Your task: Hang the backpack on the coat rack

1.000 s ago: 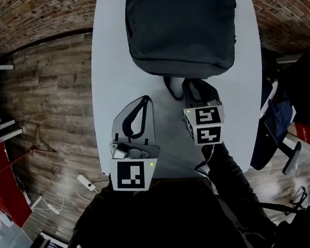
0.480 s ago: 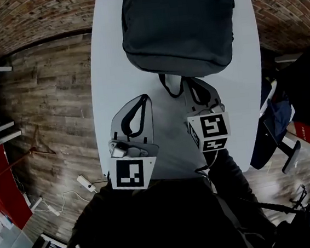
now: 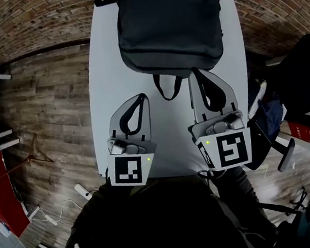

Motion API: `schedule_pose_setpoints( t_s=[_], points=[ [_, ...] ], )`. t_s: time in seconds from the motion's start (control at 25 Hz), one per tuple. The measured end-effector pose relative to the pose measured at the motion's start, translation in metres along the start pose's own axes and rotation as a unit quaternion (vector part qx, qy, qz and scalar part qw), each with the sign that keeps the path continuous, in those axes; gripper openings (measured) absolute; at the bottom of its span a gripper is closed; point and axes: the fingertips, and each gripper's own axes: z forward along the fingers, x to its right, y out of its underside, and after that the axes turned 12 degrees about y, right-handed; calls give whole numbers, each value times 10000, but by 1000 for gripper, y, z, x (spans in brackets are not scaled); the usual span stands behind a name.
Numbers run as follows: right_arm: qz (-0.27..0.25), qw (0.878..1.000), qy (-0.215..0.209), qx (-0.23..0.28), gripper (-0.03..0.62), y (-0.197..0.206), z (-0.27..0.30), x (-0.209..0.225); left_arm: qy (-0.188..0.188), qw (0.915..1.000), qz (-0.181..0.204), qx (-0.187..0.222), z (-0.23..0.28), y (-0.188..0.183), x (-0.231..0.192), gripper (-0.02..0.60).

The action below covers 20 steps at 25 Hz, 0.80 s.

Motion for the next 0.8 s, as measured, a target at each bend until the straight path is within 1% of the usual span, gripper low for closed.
schedule_pose_setpoints(
  t_s=[0.04, 0.12, 0.2, 0.28, 0.44, 0.56, 0.6, 0.64, 0.68, 0.8],
  points=[
    [-37, 10000, -17, -61, 3, -3, -2, 1, -4, 10000, 1, 58, -2, -4, 4, 9],
    [-131, 9994, 36, -311, 3, 12, -7, 7, -29, 9999, -28, 128, -6, -10, 13, 9],
    [-120, 9980, 135, -598, 3, 38, -15, 12, -21, 9999, -38, 104, -9, -11, 21, 9],
    [-152, 9953, 149, -945, 3, 70, -22, 9, -28, 10000, -66, 45, -11, -7, 25, 9],
    [-173, 9850, 102, -1715, 5, 138, -22, -2, -94, 9999, -121, -70, -15, 8, 28, 9],
    [-35, 9792, 36, -2027, 11, 163, -15, -7, -121, 9997, -130, -161, -17, 16, 29, 9],
    [-4, 9772, 5, -2123, 22, 169, -12, -9, -132, 9997, -130, -184, -18, 17, 28, 9],
    [15, 9749, -11, -2224, 64, 174, -9, -11, -142, 9996, -130, -203, -18, 18, 27, 9],
    [29, 9727, 3, -2322, 88, 179, -6, -11, -151, 9996, -126, -218, -18, 18, 24, 9],
    [55, 9636, 127, -2671, 109, 196, 4, -10, -161, 9995, -119, -247, -18, 21, 16, 9]
  ],
)
